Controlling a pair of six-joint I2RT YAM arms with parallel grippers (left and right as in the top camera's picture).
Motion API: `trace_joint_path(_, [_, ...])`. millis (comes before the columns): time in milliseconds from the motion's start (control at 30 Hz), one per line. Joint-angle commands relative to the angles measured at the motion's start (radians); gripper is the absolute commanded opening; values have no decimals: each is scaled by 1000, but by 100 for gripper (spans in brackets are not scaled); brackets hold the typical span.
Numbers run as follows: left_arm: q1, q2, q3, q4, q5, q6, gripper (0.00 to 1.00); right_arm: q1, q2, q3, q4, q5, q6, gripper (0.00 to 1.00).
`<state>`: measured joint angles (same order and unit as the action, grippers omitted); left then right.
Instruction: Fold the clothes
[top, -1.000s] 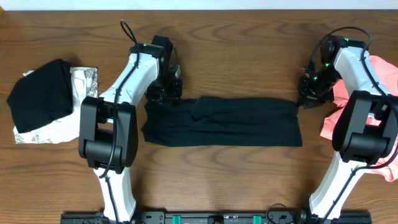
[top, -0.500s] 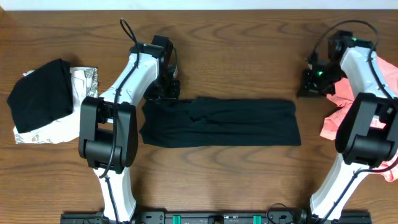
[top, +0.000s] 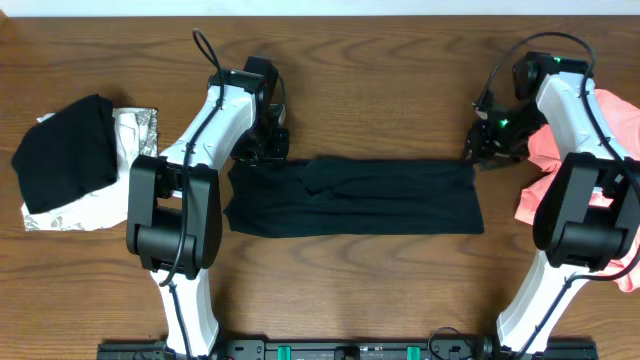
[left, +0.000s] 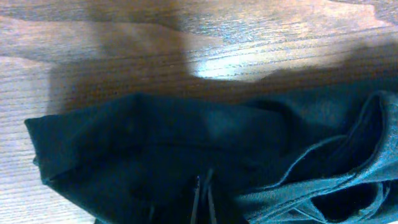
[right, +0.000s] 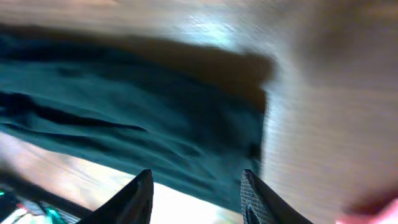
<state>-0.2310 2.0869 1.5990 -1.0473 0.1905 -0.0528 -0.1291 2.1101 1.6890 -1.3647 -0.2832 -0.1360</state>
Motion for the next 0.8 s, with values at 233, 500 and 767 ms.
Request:
trace_joint_path(233, [2, -11, -2, -6, -19, -5, 6, -74, -23, 10, 42, -167, 200, 45])
trace_joint_path(500, [2, -11, -2, -6, -19, -5, 6, -196, -23, 8, 19, -524, 218, 47])
trace_joint_path(767, [2, -11, -2, -6, -20, -5, 6, -308, -23, -55, -34, -521, 216, 55])
